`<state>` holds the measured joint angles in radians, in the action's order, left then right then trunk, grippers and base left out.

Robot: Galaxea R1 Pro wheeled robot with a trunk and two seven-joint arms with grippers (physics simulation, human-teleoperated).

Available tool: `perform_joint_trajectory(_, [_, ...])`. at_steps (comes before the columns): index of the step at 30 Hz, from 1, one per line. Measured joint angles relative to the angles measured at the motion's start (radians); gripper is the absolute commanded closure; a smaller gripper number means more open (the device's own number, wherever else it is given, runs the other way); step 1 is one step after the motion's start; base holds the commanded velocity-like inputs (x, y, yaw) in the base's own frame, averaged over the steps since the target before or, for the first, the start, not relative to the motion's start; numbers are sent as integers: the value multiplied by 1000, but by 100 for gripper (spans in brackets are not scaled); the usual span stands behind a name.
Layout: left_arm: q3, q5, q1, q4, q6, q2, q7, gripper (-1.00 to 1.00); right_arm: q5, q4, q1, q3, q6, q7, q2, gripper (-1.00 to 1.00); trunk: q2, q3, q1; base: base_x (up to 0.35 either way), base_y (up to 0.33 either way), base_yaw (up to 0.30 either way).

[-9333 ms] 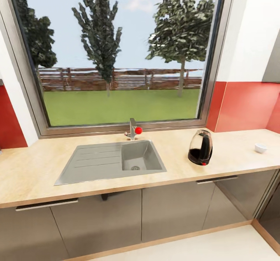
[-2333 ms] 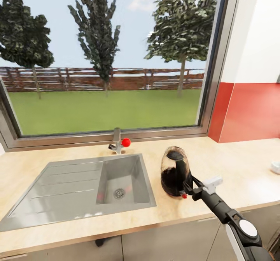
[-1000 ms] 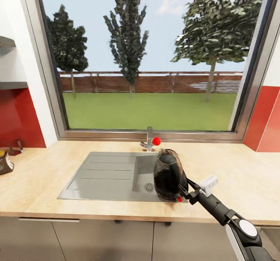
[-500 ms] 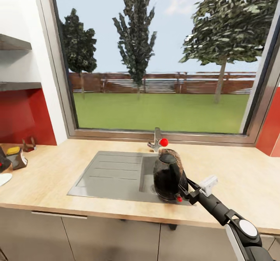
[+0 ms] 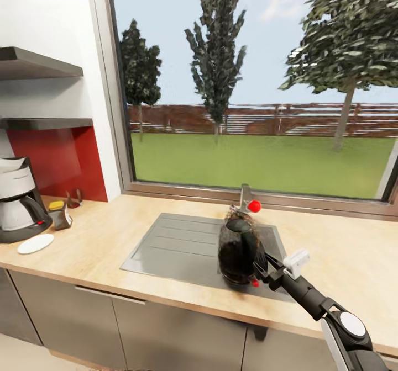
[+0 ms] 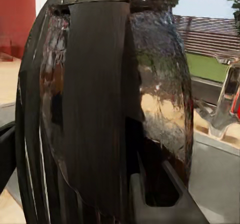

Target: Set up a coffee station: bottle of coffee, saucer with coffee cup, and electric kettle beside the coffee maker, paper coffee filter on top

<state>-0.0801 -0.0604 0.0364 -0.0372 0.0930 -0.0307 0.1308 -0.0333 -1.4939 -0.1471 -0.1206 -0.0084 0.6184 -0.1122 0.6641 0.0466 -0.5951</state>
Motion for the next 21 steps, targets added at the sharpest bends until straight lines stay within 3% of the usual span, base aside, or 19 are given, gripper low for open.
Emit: perform_joint_trajectory(21, [14, 7, 0, 0, -2, -5, -16, -100, 0, 1, 0, 1, 0, 0, 0, 100, 0, -13, 0, 0, 0, 259])
